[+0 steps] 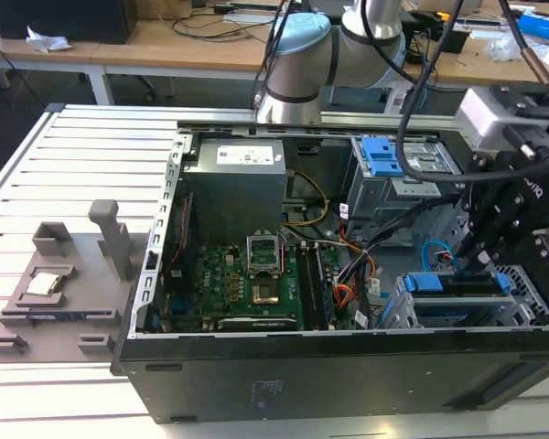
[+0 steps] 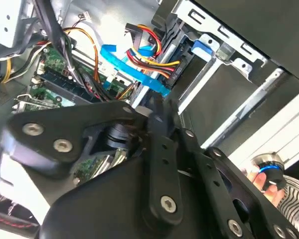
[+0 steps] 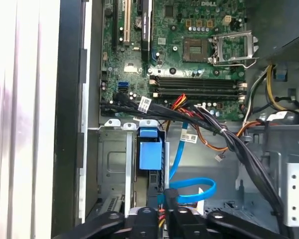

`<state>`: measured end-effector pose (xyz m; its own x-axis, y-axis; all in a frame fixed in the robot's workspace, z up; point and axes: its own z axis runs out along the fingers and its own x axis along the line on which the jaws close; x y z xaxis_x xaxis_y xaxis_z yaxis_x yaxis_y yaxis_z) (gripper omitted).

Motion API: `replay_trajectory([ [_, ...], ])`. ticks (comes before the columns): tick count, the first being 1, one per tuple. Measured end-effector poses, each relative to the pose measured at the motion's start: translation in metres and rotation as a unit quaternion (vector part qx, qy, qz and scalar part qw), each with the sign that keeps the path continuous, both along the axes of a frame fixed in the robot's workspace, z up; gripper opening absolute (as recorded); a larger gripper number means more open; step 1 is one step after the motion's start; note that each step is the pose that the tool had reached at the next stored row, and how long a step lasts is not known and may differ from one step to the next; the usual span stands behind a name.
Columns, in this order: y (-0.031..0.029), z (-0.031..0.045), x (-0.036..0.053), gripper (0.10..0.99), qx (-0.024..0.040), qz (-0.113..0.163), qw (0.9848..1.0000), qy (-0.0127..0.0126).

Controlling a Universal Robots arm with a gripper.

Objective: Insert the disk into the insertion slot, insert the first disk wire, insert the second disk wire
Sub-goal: 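Insert the second disk wire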

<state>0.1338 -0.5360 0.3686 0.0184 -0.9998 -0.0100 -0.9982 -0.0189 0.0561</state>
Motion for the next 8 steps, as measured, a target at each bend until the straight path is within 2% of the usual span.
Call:
replay_trajectory([
  [2, 0.0013, 0.0084, 0.0, 0.106, -0.0002, 0.0, 1.0, 0.0],
  [4, 0.0015, 0.0137, 0.0, 0.106, -0.0002, 0.0, 1.0, 0.0],
  [8, 0.0015, 0.0145, 0.0, 0.106, -0.0002, 0.0, 1.0, 0.0],
])
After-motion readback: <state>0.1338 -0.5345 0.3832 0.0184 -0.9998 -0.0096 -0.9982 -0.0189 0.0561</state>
